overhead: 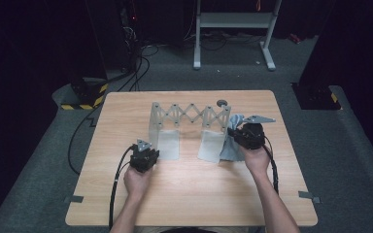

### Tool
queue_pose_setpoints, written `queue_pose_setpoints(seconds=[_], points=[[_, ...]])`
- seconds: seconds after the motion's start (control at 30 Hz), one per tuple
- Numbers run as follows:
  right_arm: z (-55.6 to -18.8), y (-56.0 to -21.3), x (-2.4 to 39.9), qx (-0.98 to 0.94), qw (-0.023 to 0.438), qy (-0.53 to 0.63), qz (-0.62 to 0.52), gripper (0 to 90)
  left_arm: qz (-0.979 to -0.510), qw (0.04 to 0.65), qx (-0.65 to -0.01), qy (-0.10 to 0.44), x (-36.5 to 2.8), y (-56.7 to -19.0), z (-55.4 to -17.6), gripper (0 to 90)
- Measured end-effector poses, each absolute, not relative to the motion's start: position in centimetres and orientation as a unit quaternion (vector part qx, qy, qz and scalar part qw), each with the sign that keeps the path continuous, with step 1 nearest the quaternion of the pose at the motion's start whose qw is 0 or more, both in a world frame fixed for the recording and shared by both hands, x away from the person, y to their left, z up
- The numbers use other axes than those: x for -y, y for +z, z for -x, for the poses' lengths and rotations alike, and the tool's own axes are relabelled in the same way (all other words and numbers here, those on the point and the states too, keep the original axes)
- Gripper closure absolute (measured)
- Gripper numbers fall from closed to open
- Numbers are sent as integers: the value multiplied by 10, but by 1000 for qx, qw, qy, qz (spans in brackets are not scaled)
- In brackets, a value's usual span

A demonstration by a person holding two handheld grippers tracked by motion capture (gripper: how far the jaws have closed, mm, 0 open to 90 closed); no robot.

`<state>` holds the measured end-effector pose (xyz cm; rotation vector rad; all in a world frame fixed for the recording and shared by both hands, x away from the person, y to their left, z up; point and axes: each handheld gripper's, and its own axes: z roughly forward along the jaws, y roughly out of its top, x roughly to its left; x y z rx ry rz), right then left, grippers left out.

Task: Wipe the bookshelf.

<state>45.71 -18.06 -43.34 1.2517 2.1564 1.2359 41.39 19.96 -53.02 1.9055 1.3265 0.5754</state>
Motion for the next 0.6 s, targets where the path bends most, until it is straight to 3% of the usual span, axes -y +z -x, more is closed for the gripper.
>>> queue_pose_setpoints(seconds=[0.3,0.6], points=[[-456,-400,181,-756,206,455,-423,827,-742,365,-514,226,-199,-530,-414,785],[-469,-429,180,-745,194,445,-458,830,-745,361,-510,234,-198,-530,-413,783]])
